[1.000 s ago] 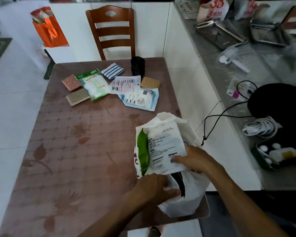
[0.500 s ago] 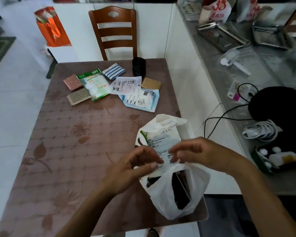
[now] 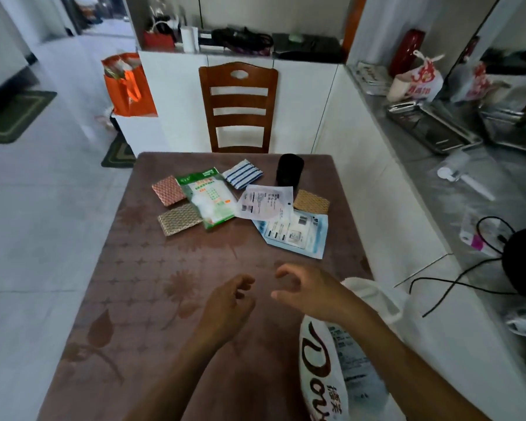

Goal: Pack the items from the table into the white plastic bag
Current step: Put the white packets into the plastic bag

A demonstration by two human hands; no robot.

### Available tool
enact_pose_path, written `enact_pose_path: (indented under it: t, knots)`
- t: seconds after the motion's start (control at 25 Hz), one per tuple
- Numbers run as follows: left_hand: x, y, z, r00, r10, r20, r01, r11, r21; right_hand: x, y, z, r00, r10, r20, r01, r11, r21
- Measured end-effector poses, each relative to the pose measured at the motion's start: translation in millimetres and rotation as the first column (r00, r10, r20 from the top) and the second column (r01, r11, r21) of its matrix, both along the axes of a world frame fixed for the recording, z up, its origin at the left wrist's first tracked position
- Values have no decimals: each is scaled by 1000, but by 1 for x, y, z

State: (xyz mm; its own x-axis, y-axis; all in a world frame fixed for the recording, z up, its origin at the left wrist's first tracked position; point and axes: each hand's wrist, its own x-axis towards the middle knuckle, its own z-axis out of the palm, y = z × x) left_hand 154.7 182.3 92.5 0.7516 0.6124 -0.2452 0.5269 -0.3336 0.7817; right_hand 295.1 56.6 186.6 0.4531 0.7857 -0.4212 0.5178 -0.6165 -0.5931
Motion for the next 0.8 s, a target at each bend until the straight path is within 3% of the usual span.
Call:
enact_pose_path:
  t: [0.12,0.24,0.32,0.44,0.56,0.68,0.8]
  knots:
    - [20,44,-50,976,-81,-203,92,995,45,23,42,-40,996,23,88,-15,995,-96]
    - [34,50,-78,801,-299,-518,413,903,117,53,52,-61,981,18,194,4,994,-111]
    - [46,61,-103,743,-261,-616,428,893,137,84,69,-89,960,42,277,-1,989,-148]
    - [61,80,-121,691,-158,-706,381,909,168,131,97,-131,902,184,391,-74,957,-280]
    - [66,90,-129,682,-173,-710,390,908,153,162,132,-173,879,302,370,-153,912,-381]
    - [70,90,-129,664,-184,-725,409,901,146,178,172,-204,920,154,360,-58,963,-265]
    - [72,90,-130,662,-189,-725,414,899,144,187,204,-236,900,33,434,77,969,-234]
